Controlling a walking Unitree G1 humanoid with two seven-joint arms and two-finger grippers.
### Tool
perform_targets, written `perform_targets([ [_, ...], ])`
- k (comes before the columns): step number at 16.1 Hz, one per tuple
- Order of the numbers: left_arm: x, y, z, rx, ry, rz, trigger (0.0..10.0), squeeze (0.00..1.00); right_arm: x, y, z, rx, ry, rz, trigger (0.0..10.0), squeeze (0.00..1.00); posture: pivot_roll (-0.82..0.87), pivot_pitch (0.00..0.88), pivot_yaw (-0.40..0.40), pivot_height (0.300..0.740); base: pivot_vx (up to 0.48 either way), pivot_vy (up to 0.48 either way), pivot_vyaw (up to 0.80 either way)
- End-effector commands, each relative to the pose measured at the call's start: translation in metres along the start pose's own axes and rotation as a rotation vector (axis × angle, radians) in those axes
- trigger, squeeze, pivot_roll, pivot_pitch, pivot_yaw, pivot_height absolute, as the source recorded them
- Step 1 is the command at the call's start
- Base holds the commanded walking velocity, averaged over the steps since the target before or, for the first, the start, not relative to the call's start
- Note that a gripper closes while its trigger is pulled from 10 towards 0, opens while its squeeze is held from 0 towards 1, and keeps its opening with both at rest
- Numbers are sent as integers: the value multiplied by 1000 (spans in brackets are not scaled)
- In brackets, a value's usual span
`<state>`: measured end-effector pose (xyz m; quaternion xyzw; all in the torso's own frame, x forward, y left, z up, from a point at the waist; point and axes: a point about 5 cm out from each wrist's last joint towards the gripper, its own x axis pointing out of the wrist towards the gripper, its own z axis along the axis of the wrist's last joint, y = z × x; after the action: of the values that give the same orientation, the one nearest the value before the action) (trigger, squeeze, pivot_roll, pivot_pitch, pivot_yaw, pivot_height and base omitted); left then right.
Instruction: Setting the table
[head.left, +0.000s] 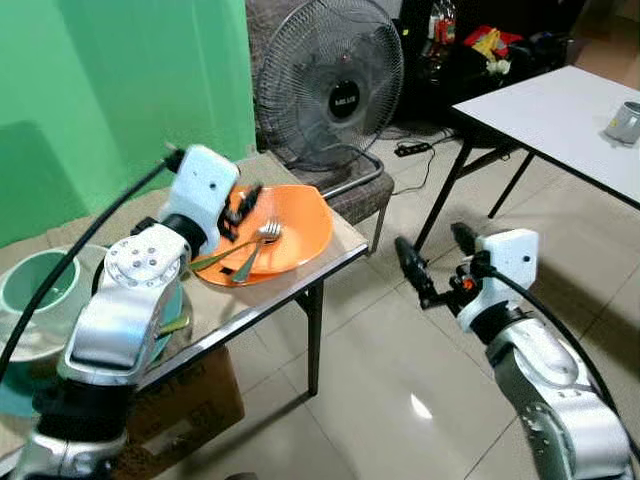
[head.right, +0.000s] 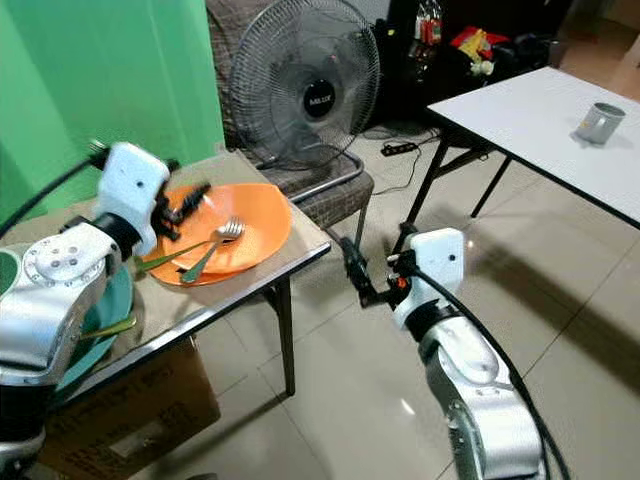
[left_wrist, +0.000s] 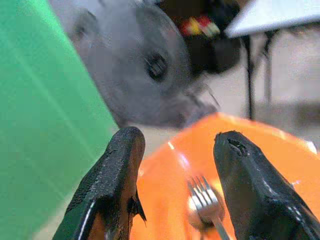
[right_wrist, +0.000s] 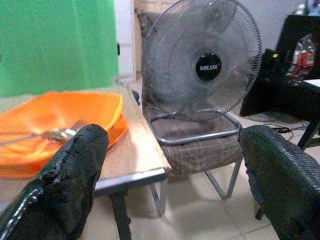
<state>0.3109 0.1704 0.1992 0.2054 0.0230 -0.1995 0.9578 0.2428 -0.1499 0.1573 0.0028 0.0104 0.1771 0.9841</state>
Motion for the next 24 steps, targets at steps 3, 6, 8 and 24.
perform_targets([
  [3,15,10,-1,-31,57,-124,10000,1000,-11,6,4,-75,67,172,10000,0,-47,0,-3,740,0,0,0],
  [6,20,8,-16,47,181,-214,10000,643,-17,10,-1,-121,132,283,10000,0,-50,0,-1,740,0,0,0],
  [8,23,4,-25,44,251,-255,10000,0,-22,14,-1,-122,150,324,10000,0,-56,0,1,740,0,0,0],
  [24,40,7,-23,17,477,-475,10000,0,-43,31,-3,-62,329,520,10000,0,-79,0,13,740,0,0,0],
])
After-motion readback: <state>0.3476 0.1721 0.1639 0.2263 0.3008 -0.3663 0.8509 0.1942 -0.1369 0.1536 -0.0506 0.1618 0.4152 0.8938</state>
